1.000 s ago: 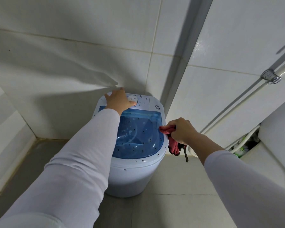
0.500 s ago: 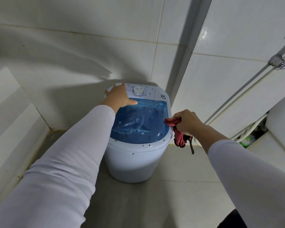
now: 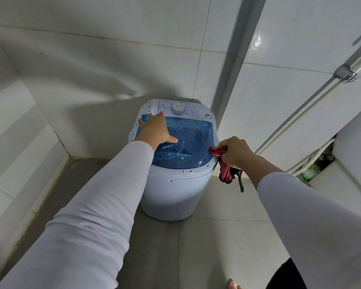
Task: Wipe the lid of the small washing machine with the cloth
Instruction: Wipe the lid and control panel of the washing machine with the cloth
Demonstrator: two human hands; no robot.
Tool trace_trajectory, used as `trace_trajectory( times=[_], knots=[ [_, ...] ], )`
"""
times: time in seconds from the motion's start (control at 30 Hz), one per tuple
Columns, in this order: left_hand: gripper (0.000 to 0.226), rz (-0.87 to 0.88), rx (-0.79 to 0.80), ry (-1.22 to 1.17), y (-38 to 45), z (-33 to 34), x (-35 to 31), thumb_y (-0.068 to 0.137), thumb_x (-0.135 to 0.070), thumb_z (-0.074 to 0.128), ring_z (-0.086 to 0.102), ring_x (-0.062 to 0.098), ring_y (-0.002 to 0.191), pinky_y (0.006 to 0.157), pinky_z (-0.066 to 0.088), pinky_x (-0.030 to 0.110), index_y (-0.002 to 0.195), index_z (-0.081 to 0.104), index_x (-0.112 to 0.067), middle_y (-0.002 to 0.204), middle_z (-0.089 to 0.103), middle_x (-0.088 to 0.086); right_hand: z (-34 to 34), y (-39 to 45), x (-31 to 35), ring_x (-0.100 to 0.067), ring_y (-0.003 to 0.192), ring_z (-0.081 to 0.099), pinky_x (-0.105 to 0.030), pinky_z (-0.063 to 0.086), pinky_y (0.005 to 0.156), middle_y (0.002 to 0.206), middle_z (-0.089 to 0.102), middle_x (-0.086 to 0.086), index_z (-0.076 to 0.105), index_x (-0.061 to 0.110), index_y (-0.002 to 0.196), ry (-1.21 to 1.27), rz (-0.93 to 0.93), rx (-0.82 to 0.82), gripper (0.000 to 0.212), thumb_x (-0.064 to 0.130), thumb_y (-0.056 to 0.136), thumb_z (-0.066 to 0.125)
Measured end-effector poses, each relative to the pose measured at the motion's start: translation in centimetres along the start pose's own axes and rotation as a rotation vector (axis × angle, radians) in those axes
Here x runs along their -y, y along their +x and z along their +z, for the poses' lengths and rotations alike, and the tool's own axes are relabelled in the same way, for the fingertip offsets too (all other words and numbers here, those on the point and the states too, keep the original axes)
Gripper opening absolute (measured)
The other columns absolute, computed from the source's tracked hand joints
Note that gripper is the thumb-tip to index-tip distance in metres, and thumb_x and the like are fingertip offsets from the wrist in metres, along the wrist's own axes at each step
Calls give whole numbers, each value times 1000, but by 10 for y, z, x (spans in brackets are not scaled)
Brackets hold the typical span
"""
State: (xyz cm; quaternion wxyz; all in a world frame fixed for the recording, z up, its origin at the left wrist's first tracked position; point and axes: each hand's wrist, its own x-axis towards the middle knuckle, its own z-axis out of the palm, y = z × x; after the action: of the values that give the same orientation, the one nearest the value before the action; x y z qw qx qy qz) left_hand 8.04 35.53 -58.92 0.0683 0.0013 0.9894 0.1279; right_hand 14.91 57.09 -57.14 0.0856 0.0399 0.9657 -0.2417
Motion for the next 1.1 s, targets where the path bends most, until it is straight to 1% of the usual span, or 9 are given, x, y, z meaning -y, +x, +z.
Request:
trace_trajectory(
  times=[0.2,0.37,0.43,0.53,0.6,0.7,0.87,1.03,1.1],
  knots=[
    [109,-2,-18,54,-4,5,1,73,-56,72,12,32,148,114,11,63,151,12,-9,157,23,15,5,-14,4,-22,84,50,-26,40,69,107,68,-14,69,6,111,-18,0,9,26,11,89,56],
    [113,-11,-22,115,-5,3,-1,73,-59,70,8,31,149,114,8,63,152,6,-8,159,17,13,10,-25,5,-21,84,51,-27,42,68,105,70,-13,70,7,109,-19,-2,26,27,7,87,55],
    [114,-18,-25,122,-6,2,-1,73,-59,70,7,31,149,114,8,63,152,6,-9,160,16,13,12,-28,6,-20,82,51,-26,42,64,104,69,-13,71,7,108,-11,-4,35,26,7,87,55],
    [113,-24,-33,124,-7,4,-1,73,-60,69,7,30,149,114,8,63,152,7,-9,160,16,13,15,-32,10,-19,80,50,-19,39,53,96,65,-9,70,7,108,-26,-14,55,27,4,86,54],
    [113,-32,-37,120,-8,5,-1,74,-60,68,7,30,149,114,8,63,152,6,-9,160,16,12,17,-34,12,-17,73,49,-17,36,48,92,62,-9,69,6,108,-47,-20,70,27,3,84,56],
    [111,-36,-51,125,-9,5,-1,74,-59,68,7,29,149,114,8,63,152,7,-8,160,17,11,21,-37,17,-11,64,46,-16,35,48,88,58,-6,67,5,108,-77,-30,86,27,3,84,57],
    [113,-43,-54,118,-9,6,0,74,-60,68,3,28,150,114,7,63,152,5,-8,161,14,11,26,-44,28,-9,61,44,-15,31,48,84,56,-7,68,5,106,-149,-85,121,24,6,85,56],
    [114,-50,-64,109,-11,7,0,74,-61,67,0,28,150,114,6,62,152,3,-8,161,10,10,33,-49,41,-19,73,50,-15,34,50,81,55,-7,68,4,105,-211,-132,134,23,8,87,56],
    [113,-51,-67,107,-11,8,0,74,-61,66,-1,28,150,114,6,63,152,3,-8,161,9,10,37,-50,46,-15,67,48,-15,31,50,80,53,-6,67,4,106,-232,-155,137,22,9,88,55]
  ],
)
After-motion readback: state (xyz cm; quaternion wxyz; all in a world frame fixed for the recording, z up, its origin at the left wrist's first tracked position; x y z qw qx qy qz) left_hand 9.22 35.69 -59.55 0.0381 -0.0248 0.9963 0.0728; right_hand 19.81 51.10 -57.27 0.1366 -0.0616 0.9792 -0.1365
